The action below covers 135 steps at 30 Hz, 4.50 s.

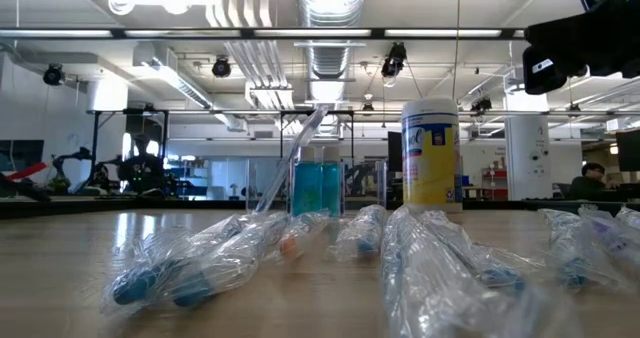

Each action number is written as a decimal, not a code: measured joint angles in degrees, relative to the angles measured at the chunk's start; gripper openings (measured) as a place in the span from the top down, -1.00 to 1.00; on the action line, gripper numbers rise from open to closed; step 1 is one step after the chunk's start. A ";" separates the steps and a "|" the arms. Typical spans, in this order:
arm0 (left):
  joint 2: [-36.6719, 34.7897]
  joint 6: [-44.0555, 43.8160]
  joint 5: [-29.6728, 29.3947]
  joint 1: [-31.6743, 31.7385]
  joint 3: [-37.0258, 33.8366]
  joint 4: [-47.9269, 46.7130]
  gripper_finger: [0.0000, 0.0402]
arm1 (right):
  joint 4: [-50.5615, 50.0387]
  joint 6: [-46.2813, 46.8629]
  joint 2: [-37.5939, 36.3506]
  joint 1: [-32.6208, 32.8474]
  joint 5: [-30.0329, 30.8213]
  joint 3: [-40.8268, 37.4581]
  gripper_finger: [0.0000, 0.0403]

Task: Pick & Place toothbrushing station
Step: Put the blue toothbrush into the transparent organizer

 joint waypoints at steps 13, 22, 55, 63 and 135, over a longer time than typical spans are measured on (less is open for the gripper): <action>13.34 -6.89 20.20 7.34 -3.14 0.04 0.96 | -0.10 -0.04 0.07 -0.01 0.00 0.00 0.96; 17.47 -10.59 28.09 11.97 -3.12 0.69 0.40 | -0.15 0.12 0.05 0.00 0.00 0.00 0.96; 18.51 -9.23 36.71 17.26 -3.14 3.06 -0.03 | -0.02 -0.06 0.04 -0.01 0.00 0.00 0.96; 18.51 -9.29 36.71 18.40 -5.42 3.90 -0.03 | -0.02 -0.06 0.00 0.01 0.00 0.00 0.96; 26.11 -4.49 40.90 17.60 -2.18 -5.78 0.09 | -0.35 0.00 0.00 -0.01 0.00 0.00 0.96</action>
